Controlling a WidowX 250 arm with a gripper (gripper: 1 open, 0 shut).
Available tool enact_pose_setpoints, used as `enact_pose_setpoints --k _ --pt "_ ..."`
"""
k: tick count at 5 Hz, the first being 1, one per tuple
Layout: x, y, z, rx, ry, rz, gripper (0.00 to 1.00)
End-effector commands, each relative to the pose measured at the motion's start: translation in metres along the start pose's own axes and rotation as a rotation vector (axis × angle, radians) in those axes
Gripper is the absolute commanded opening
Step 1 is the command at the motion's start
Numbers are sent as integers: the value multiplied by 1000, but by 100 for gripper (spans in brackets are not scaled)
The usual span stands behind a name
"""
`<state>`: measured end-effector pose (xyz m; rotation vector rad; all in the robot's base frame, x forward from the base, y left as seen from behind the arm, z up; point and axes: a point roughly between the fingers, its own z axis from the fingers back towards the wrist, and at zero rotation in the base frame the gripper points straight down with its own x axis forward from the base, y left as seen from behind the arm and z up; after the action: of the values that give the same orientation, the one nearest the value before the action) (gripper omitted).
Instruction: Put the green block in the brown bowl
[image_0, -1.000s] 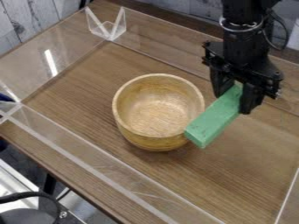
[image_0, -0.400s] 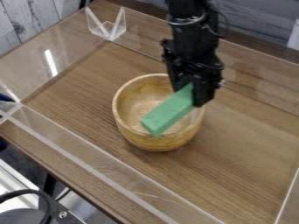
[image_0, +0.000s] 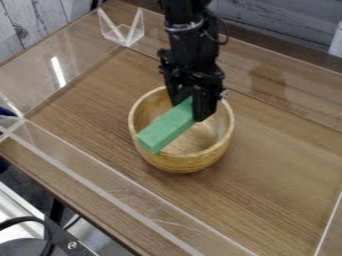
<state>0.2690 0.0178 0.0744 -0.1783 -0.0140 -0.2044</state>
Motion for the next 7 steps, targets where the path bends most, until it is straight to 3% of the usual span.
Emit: enact_pose_setpoints --k 1,2,4,6,7 --pt "10 10 9 40 -21 12 0" --pt "12 15 4 57 16 29 0" --pt "7 22 -14 86 34 -5 0" --pt "12 14 -11 56 80 -54 0" --pt "15 18 -8 32 84 -48 0"
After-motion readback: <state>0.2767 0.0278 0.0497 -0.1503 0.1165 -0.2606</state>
